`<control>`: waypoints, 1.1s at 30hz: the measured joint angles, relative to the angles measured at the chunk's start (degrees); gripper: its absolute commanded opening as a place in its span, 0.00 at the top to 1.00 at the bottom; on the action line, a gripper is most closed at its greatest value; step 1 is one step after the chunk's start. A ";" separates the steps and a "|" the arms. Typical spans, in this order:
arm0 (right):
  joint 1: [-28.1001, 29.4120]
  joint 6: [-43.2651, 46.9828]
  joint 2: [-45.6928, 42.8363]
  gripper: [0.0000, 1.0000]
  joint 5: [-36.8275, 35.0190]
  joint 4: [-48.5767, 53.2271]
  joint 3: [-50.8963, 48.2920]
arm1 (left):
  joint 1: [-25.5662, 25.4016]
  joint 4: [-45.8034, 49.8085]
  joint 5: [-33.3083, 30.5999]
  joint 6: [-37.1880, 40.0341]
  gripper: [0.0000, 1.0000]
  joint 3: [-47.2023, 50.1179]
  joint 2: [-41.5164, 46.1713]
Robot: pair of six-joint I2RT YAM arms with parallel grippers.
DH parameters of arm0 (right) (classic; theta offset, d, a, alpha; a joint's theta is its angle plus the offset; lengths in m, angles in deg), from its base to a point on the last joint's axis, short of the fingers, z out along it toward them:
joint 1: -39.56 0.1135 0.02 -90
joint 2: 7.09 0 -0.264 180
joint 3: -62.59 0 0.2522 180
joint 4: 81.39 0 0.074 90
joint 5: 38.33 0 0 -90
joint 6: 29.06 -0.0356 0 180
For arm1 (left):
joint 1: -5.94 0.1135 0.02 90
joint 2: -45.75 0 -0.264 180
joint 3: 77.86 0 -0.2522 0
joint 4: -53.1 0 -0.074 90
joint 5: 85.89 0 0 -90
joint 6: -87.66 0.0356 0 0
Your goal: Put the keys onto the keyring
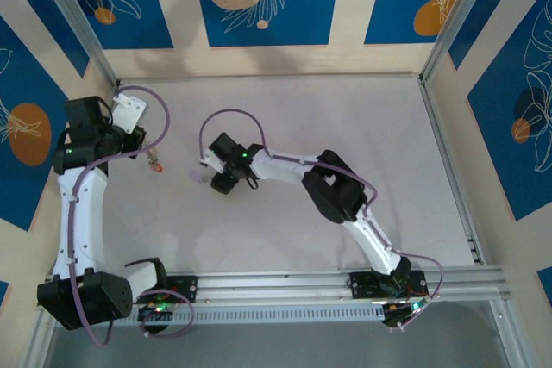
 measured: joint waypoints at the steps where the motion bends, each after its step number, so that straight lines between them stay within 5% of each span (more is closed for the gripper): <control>1: -0.24 -0.31 -1.95 0.27 -0.26 -0.48 -2.97 | -0.02 -0.28 0.57 -0.24 1.00 0.39 0.15; 9: -5.81 -4.70 -22.03 0.28 -0.33 -5.49 -32.24 | -0.09 -3.65 6.97 -2.75 1.00 5.03 1.44; 14: -10.03 -5.22 -30.25 0.29 5.73 -5.70 -40.22 | -0.92 -4.15 9.09 -3.21 1.00 5.99 2.51; 23: -5.22 -8.07 -19.10 0.25 17.22 -16.44 -22.58 | -0.94 -3.54 5.86 -4.02 1.00 4.85 2.97; 33: -0.66 -9.55 1.51 0.22 14.45 -14.36 5.53 | -0.94 -1.18 2.21 -3.78 1.00 2.36 3.80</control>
